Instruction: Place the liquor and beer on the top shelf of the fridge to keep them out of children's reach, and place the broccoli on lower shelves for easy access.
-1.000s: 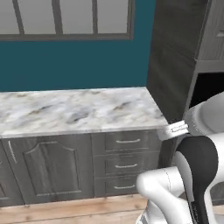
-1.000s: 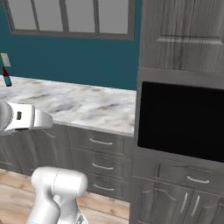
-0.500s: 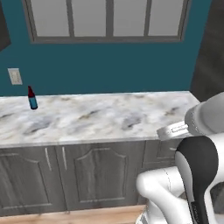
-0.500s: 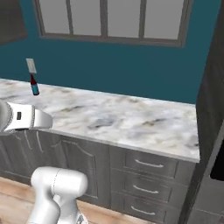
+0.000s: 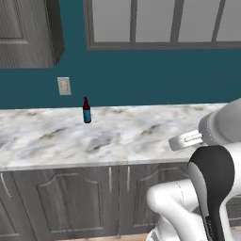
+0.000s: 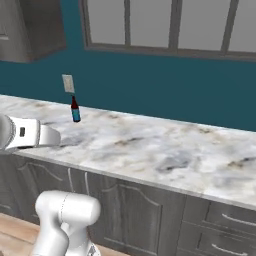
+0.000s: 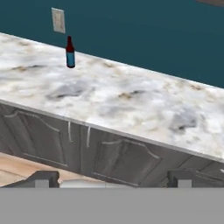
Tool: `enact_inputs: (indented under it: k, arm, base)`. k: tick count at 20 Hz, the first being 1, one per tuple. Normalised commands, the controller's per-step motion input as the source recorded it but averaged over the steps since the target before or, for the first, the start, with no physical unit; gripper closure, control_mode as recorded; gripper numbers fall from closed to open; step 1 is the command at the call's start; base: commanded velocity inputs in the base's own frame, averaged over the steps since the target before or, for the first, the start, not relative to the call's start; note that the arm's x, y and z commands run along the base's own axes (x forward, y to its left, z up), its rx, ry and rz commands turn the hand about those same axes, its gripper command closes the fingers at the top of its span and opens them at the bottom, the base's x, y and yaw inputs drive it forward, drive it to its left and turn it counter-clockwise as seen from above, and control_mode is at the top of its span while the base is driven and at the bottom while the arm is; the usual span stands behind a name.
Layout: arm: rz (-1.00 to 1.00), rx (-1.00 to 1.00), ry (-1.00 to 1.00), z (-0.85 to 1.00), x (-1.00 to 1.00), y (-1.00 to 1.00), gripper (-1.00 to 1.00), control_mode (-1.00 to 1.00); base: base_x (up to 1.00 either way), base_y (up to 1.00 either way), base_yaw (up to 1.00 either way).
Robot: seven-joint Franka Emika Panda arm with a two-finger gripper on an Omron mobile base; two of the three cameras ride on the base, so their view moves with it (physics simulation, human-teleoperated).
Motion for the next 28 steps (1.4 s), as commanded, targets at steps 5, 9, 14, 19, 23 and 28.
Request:
enact_inputs:
  k: [5,9,14,19,23,28]
  arm:
    - [0.00,0.00,0.00,0.00,0.00,0.00,-1.00,1.00]
    - [0.00,0.00,0.00,0.00,0.00,0.00,-1.00,1.00]
    - [0.00,0.00,0.00,0.00,0.00,0.00,-1.00,1.00]
    - [0.00,0.00,0.00,0.00,0.00,0.00,-1.00,1.00]
    - [0.00,0.00,0.00,0.00,0.00,0.00,-1.00,1.00]
    - [0.00,0.01,0.00,-0.04,0.27,-0.05,-1.00,-1.00]
  base:
    - [0.45,0.93,-0.01]
    - [0.32,0.54,-0.23]
    - [0.29,0.51,-0.29]
    - [0.28,0.51,-0.27]
    - [0.33,0.24,-0.12]
    - [0.17,0.01,0.00]
